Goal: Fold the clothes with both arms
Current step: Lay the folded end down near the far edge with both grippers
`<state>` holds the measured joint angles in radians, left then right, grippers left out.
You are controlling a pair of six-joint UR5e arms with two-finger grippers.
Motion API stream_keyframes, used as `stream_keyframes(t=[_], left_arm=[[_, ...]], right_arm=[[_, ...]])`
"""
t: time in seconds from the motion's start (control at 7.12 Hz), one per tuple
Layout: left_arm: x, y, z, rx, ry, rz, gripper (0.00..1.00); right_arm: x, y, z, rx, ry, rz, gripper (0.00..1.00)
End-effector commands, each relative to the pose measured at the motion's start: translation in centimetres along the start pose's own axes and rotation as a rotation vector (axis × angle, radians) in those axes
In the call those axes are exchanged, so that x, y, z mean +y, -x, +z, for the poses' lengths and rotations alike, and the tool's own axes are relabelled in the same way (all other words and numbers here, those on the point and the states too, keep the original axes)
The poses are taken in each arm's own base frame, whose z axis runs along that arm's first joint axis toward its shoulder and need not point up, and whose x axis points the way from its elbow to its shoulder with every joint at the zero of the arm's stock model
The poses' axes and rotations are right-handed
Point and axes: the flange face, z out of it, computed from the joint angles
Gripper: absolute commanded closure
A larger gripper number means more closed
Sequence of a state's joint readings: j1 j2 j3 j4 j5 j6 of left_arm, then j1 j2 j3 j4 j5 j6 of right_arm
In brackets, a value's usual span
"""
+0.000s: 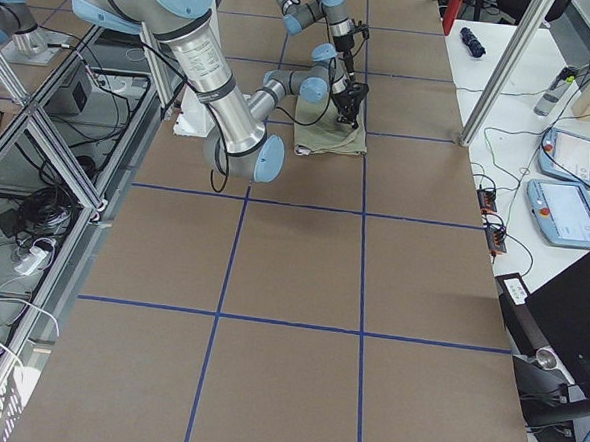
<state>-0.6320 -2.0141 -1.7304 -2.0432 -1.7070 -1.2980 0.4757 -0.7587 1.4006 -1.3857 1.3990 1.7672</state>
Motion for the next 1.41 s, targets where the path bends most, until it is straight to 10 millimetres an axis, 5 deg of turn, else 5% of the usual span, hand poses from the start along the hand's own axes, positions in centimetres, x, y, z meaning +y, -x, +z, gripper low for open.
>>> stream_keyframes(t=[0.0, 0.56, 0.7, 0.84, 1.26], left_arm=[[0.1, 0.3, 0.1, -0.003, 0.000, -0.002, 0.00], [0.1, 0.6, 0.2, -0.008, 0.001, -0.004, 0.00], [0.2, 0.6, 0.2, -0.007, 0.002, -0.004, 0.00], [0.4, 0.6, 0.5, -0.011, 0.008, -0.005, 0.00], [0.7, 0.4, 3.1, 0.043, -0.001, -0.195, 0.01]], right_arm=[[-1.9, -0.8, 0.8, 0.051, -0.028, 0.004, 1.00], [-3.3, -1.2, 1.5, 0.113, -0.056, 0.009, 1.00], [-3.2, -1.3, 1.7, 0.116, -0.056, -0.001, 0.93], [-3.4, -1.2, 1.8, 0.118, -0.074, -0.071, 0.01], [-7.6, -0.3, -2.1, 0.056, 0.066, -0.153, 0.00]])
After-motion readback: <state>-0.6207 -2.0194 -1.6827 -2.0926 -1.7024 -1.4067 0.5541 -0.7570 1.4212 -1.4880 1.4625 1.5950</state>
